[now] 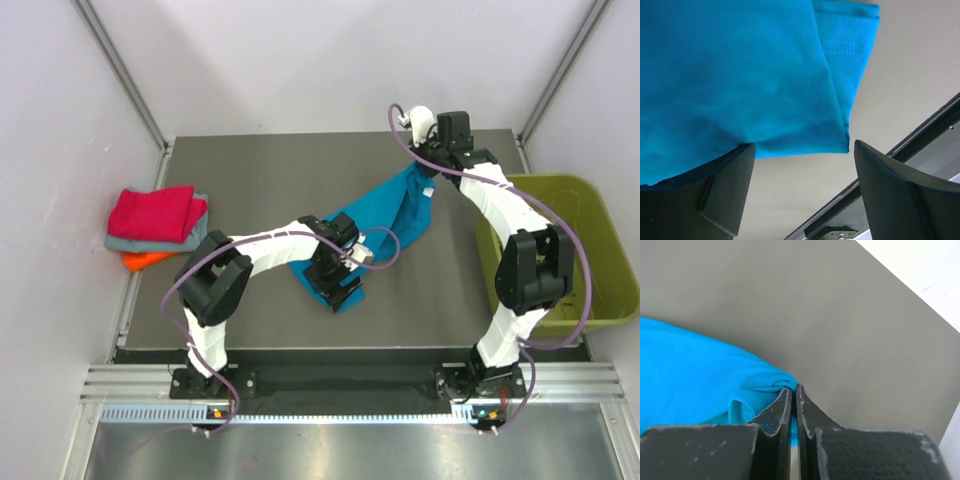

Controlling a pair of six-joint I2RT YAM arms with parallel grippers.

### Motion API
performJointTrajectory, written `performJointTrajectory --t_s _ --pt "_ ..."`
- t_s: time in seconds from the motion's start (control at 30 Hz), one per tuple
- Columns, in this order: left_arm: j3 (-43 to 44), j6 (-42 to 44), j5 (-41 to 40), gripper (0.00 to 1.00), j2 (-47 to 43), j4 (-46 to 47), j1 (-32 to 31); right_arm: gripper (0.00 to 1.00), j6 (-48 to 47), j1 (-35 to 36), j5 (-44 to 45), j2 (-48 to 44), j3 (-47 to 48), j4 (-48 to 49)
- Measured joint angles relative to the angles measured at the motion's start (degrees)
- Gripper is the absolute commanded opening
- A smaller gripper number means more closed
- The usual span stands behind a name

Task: Fold and stack the t-shirts
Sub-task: Flatten the tshirt out

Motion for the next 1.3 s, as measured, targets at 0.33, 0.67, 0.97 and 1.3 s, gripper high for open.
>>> performJointTrajectory --t_s 0.33,0.67,0.97,1.3 --pt "4.0 -1.0 -1.1 0.23 3.7 -1.4 -0.4 0.00 0.1 0.0 -0.2 0.0 -0.8 0.8" --pt "3.8 -0.3 -4.5 0.00 1.9 -1.2 -0.2 0.00 0.0 0.0 0.6 -0.9 -1.3 0.7" --pt "3.8 12.7 -22.5 0.00 -26.1 5.2 5.8 0.00 1.4 0.0 1.2 -11.9 -1.3 -0.7" --pt "-3.6 25.0 -30.1 0.00 -46.3 13.5 5.6 0.00 5.7 0.0 -6.2 -29.6 -1.0 -6.9"
